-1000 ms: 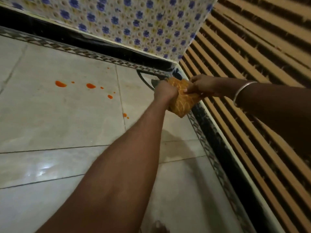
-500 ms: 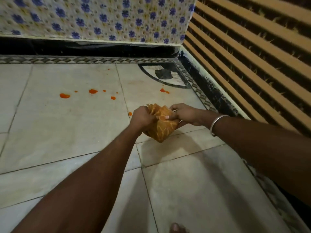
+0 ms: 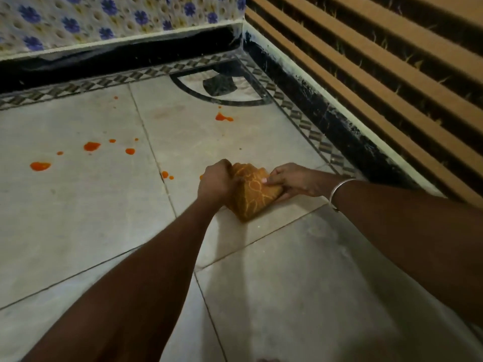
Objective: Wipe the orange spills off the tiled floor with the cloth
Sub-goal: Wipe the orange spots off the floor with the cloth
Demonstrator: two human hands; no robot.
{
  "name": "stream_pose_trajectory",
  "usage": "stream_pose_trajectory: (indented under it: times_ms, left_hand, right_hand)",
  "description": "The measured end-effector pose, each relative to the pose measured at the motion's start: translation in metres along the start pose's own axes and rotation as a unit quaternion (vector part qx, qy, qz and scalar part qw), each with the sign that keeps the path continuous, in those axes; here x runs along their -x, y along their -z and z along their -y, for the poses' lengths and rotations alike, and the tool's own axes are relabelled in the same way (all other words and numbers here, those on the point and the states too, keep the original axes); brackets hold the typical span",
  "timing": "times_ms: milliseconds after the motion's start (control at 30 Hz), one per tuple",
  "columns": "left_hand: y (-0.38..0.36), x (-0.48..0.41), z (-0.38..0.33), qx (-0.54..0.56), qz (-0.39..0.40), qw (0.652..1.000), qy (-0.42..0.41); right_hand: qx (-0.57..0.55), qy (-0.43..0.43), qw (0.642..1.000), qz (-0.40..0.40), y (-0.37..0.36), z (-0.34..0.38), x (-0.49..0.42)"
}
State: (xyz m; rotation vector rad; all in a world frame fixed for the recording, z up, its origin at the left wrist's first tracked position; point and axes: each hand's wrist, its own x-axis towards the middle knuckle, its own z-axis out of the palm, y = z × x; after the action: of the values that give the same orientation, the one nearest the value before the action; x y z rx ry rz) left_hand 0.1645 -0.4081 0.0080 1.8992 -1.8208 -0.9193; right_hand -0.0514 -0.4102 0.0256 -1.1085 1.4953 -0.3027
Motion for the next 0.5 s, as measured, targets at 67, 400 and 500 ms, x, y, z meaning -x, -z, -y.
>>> stream_pose_trajectory:
  times_ms: [67,400,500]
  left_hand:
    - [-0.009,0.005,0.002,-0.099,-0.069,0.992,-0.032]
    - [-0.069,0.013,-0.005,-0.254,0.062,0.945,-0.198]
    - [-0.087,0.005,-0.001,-0.278,0.046,0.941,-0.189]
  right_hand:
    - [0.162,0.097,0.975,-0.120,0.009,-0.010,-0.009]
    - [0.469,0.113,0.844,-0.234,-0.003,-0.080,-0.029]
    - [0.475,0.115,0.834,-0.257,-0.003,-0.098,-0.035]
